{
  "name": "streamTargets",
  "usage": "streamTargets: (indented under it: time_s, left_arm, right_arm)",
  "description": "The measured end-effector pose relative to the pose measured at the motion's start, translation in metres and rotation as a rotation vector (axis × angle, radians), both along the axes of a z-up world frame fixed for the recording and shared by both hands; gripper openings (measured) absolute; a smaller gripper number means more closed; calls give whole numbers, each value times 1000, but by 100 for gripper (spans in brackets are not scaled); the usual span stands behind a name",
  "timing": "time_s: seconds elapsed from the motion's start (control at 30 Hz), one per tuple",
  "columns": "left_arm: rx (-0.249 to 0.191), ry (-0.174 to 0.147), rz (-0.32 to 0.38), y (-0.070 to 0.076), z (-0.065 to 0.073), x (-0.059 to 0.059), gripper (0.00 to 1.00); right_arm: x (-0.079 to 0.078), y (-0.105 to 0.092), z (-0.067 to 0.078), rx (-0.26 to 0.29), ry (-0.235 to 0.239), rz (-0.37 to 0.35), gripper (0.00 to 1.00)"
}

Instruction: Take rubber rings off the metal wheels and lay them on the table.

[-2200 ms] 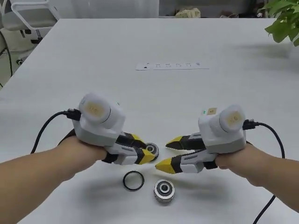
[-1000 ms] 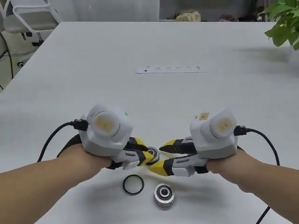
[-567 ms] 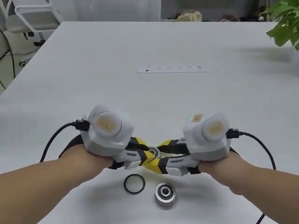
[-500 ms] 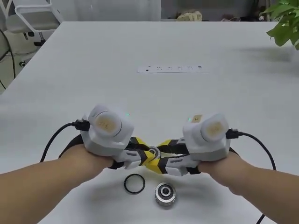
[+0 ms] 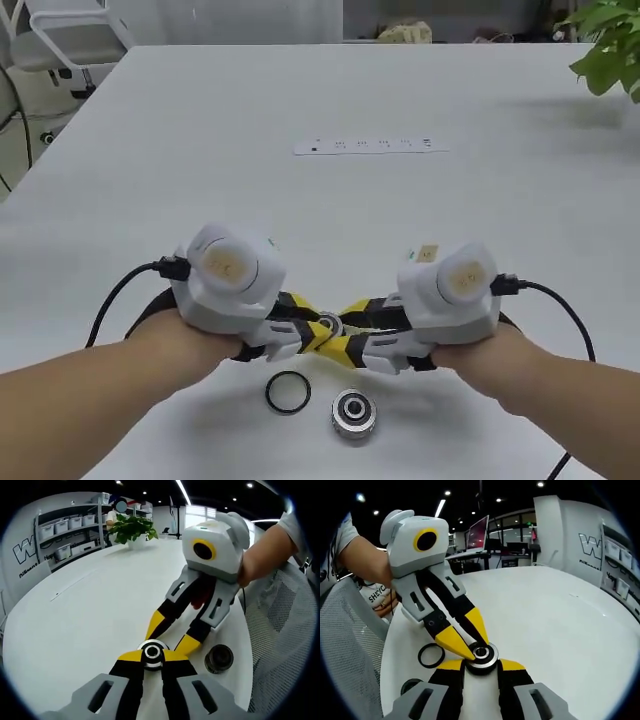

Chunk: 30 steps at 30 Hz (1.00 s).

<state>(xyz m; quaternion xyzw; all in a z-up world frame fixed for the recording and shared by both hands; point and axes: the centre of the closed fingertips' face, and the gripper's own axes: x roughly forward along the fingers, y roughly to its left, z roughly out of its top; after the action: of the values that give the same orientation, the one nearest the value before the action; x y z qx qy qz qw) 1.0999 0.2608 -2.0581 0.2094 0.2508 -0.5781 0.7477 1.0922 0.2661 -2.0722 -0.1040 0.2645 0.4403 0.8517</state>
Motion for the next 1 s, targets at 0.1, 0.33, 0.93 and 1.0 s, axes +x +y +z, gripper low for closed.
streamTargets:
  time_s: [0.1, 0.33, 0.93, 1.0]
  left_arm:
    - [1, 0, 1, 0, 0, 0, 9]
    - [2, 0, 3, 0, -1, 0, 9]
    - [2, 4, 3, 0, -1, 0, 9]
    - [2, 5, 3, 0, -1, 0, 9]
  right_arm:
    - [-1, -2, 0, 2, 5, 3, 22]
    - [-4, -6, 1, 19, 23, 7, 19]
    - [-7, -8, -3, 35, 58, 16, 10]
    - [-7, -8, -3, 37, 62, 16, 9]
